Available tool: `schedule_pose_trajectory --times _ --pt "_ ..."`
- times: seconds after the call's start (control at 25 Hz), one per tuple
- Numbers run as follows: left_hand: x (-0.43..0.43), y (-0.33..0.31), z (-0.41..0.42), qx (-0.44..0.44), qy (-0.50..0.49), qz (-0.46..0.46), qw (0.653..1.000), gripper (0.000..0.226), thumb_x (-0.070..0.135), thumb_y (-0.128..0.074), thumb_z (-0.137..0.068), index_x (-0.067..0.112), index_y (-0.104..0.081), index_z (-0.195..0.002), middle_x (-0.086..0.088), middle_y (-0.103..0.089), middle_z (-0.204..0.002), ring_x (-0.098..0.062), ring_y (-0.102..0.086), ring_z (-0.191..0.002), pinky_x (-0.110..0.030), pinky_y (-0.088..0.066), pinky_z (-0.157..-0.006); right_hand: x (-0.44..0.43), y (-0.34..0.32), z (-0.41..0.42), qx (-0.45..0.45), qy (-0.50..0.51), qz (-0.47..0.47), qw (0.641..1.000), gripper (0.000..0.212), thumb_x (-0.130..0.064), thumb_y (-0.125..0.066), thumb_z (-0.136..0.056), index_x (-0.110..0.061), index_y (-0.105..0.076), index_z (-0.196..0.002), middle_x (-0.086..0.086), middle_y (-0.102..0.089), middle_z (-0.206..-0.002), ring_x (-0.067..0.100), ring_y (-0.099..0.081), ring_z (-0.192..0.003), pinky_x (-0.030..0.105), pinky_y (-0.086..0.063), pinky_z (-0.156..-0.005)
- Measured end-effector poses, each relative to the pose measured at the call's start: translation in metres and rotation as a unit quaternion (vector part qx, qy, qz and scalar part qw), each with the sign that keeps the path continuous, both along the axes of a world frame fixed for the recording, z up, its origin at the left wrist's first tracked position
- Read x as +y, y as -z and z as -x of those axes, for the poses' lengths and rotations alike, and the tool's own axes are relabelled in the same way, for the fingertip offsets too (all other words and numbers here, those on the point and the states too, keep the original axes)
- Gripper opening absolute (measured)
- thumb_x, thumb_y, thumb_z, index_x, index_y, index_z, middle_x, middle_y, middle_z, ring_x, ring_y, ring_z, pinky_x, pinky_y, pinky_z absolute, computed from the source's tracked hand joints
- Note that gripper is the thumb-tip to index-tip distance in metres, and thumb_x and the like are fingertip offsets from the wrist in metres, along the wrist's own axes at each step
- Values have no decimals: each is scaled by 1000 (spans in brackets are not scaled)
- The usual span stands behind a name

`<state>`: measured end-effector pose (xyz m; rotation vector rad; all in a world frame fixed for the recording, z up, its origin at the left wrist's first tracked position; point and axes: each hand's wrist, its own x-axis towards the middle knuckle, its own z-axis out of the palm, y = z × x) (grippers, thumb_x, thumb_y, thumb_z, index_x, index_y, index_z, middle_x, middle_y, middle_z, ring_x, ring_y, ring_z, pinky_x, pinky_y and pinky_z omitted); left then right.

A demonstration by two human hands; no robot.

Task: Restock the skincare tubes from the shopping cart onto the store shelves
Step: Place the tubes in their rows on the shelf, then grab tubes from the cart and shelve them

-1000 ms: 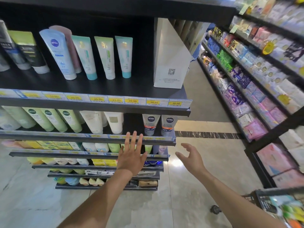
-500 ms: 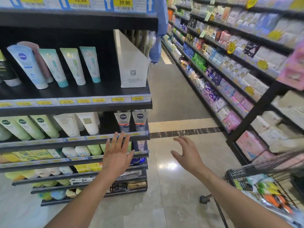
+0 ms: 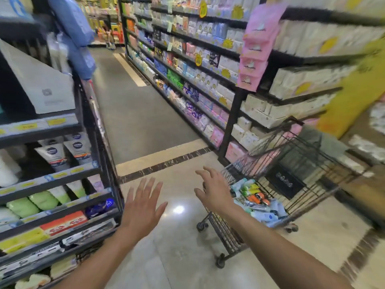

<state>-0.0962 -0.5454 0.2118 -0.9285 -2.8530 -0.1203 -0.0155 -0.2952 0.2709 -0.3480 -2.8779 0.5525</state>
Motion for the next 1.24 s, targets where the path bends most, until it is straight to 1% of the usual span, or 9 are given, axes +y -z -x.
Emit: schedule_pose_trajectory --times 0.16,0.24,0.36,0.56,0.68,0.8,0.96,1.12,1.24 --pt "96 -1 -51 -28 95 1 995 72 65 -18 -102 23 -41 -156 -7 -38 -163 -33 -33 -152 -60 -32 -118 73 4 -86 -5 87 -5 996 59 -45 -63 -90 -33 -46 -146 0 -38 -156 23 -33 -144 46 -31 -117" --pt "136 -3 -71 -24 137 8 990 73 65 -15 -103 22 -44 -154 -8 -41 -161 -33 -35 -151 -58 -30 -119 103 8 -124 -10 125 -5 992 59 -47 -63 -90 -32 -48 -145 1 -39 -156 25 -35 -143 48 -34 -116" --pt "190 -4 -101 -22 200 19 979 68 63 -26 -102 22 -46 -153 -9 -45 -159 -32 -38 -150 -54 -23 -118 141 11 -179 -20 187 -9 982 62 -49 -61 -87 -32 -49 -145 2 -41 -155 25 -38 -142 47 -37 -114" --pt "280 -3 -141 -28 305 28 951 64 60 -34 -100 25 -48 -151 -8 -45 -160 -33 -44 -146 -56 -41 -112 194 14 -258 -15 298 -1 955 61 -44 -65 -84 -29 -54 -142 3 -48 -149 27 -44 -138 45 -40 -112" --pt "338 -1 -156 -31 358 32 933 64 59 -27 -102 22 -45 -152 -10 -43 -161 -35 -41 -148 -60 -41 -113 226 16 -292 -20 344 0 939 62 -46 -63 -81 -33 -53 -141 2 -47 -150 26 -42 -139 45 -38 -113" --pt "408 1 -164 -21 406 18 913 69 61 -16 -104 22 -41 -156 -10 -39 -163 -33 -33 -153 -60 -33 -117 269 12 -316 -19 384 -17 923 60 -45 -64 -84 -35 -50 -142 1 -44 -154 25 -38 -142 46 -36 -115" --pt "505 -15 -158 0 431 -22 902 72 61 -8 -104 24 -37 -159 -8 -33 -167 -31 -26 -156 -59 -30 -121 341 -4 -327 -14 416 -43 908 60 -46 -63 -88 -36 -46 -144 -1 -39 -157 24 -33 -146 47 -31 -117" --pt "595 -39 -140 15 437 -54 898 67 58 -23 -103 25 -29 -161 -6 -26 -169 -30 -19 -157 -57 -24 -124 418 -26 -320 -9 429 -75 900 59 -49 -62 -89 -37 -44 -145 -3 -37 -158 23 -31 -147 48 -30 -119" --pt "648 -57 -130 27 436 -74 896 66 57 -26 -103 24 -30 -161 -8 -27 -169 -31 -19 -157 -57 -24 -124 468 -46 -308 0 417 -104 903 60 -49 -62 -89 -38 -43 -145 -4 -36 -158 20 -30 -147 47 -30 -119"
